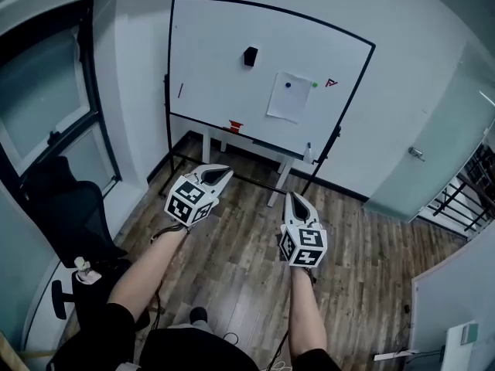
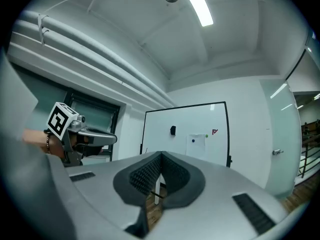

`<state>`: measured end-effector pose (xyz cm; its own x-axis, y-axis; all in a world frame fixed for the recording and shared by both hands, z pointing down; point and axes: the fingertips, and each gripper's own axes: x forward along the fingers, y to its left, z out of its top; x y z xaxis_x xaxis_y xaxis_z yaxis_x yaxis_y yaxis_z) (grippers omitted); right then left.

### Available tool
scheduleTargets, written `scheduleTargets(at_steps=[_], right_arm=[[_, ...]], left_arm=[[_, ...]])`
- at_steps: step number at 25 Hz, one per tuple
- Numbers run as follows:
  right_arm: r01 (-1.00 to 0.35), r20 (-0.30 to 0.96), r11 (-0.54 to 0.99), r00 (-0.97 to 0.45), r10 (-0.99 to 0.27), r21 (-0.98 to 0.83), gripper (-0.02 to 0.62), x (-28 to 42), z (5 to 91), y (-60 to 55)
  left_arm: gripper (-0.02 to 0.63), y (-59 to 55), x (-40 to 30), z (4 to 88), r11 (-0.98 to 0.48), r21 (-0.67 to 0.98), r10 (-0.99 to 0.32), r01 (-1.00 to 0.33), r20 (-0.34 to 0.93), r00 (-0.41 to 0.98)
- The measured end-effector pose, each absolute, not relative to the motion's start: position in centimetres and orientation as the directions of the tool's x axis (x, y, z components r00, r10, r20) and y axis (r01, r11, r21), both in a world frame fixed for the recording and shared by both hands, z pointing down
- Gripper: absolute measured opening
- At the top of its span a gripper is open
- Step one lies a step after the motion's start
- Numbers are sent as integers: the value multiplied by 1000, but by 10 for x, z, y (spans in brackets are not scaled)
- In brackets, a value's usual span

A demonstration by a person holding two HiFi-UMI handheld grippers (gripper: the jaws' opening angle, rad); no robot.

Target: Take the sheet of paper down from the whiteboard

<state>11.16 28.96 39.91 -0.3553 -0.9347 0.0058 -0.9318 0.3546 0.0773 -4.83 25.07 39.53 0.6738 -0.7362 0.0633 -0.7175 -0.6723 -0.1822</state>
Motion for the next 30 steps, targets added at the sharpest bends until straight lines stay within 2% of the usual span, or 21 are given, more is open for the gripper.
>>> scheduleTargets(at_steps=[14,30], right_arm=[[-950,12,303,-303,-953,71,25,94,416,146],[-952,1,301,-301,-954,61,25,132,422,-60]], left_arm=[[20,97,-67,401,-695,-180,-715,-696,64,696],[20,-108,-26,407,-695,-194,-714,-692,75,696]])
